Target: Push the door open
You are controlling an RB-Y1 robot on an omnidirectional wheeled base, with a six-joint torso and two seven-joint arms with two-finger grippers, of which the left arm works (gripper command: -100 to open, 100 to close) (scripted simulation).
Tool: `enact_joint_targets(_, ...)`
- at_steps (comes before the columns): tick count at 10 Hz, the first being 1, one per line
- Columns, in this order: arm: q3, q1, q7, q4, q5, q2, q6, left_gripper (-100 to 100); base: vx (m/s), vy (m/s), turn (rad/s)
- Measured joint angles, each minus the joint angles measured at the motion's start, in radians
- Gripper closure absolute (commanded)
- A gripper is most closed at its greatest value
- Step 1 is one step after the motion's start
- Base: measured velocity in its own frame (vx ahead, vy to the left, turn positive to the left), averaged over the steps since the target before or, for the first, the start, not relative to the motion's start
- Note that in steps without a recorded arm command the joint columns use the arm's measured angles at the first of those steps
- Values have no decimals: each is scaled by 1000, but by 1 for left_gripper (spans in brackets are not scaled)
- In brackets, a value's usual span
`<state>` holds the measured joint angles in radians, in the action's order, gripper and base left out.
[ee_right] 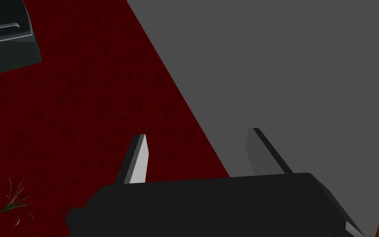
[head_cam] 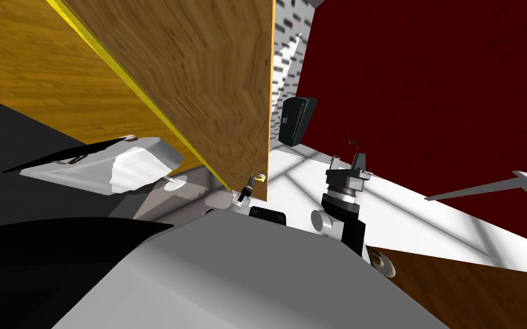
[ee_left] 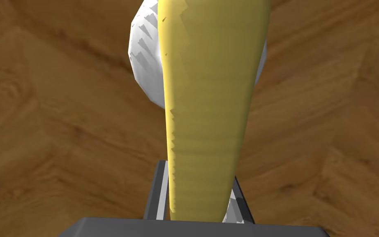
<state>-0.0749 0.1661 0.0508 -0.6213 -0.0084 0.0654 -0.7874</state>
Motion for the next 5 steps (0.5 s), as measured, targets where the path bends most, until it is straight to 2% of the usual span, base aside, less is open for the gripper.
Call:
enact_joint_targets(2, 23, 31, -9, 59, 13, 3, -30, 100, 97, -34, 4)
enact_joint_targets(3, 20, 3, -9, 7, 10, 5, -11, 100, 129, -86, 70)
enact_joint_targets(4, 30, -8, -12, -18, 16, 7, 11, 100, 165, -110, 118)
enact_joint_targets(5, 43, 5, -17, 13, 23, 8, 1, 100, 177, -109, 52)
